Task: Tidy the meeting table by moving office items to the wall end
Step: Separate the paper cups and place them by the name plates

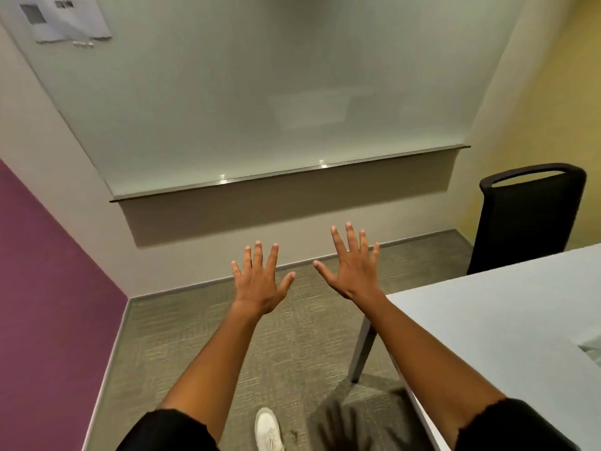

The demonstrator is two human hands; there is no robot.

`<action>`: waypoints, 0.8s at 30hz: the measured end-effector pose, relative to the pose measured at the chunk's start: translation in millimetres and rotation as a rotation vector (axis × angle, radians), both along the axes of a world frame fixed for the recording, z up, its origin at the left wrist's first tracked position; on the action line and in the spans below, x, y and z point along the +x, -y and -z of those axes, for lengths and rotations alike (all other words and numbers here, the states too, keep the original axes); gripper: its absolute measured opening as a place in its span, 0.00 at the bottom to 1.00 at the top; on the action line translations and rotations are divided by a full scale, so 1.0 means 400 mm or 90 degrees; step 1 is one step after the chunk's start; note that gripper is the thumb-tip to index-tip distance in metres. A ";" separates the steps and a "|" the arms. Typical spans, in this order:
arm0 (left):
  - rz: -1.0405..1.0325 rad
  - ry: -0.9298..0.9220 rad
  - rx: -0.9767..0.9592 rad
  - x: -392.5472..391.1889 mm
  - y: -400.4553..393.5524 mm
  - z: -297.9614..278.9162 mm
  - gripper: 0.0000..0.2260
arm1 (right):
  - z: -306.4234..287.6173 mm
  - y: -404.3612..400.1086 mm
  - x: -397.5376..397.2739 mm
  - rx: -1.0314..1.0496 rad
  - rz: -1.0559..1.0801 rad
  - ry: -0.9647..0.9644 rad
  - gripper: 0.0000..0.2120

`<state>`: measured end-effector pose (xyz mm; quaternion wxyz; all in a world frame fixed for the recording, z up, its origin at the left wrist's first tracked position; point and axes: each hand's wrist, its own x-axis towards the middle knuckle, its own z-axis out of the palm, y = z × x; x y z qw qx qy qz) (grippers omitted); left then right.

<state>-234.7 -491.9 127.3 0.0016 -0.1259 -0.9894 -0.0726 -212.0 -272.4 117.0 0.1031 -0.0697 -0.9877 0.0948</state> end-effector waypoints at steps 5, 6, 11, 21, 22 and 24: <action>0.116 -0.004 -0.004 -0.354 -0.092 -0.026 0.36 | -0.016 -0.082 -0.247 0.009 0.109 -0.007 0.43; 0.136 -0.010 -0.006 -0.408 -0.114 -0.036 0.36 | -0.023 -0.097 -0.283 0.008 0.132 -0.010 0.43; 0.253 -0.024 0.008 -0.641 -0.270 -0.095 0.36 | -0.056 -0.186 -0.447 0.002 0.245 -0.011 0.43; 0.446 -0.013 0.007 -1.057 -0.692 -0.079 0.36 | -0.043 -0.520 -0.781 0.017 0.429 -0.024 0.43; 0.462 -0.009 0.004 -1.103 -0.747 -0.074 0.36 | -0.036 -0.569 -0.814 0.018 0.444 -0.024 0.43; 0.488 0.001 0.000 -1.188 -0.853 -0.065 0.36 | -0.026 -0.670 -0.876 0.018 0.480 -0.016 0.43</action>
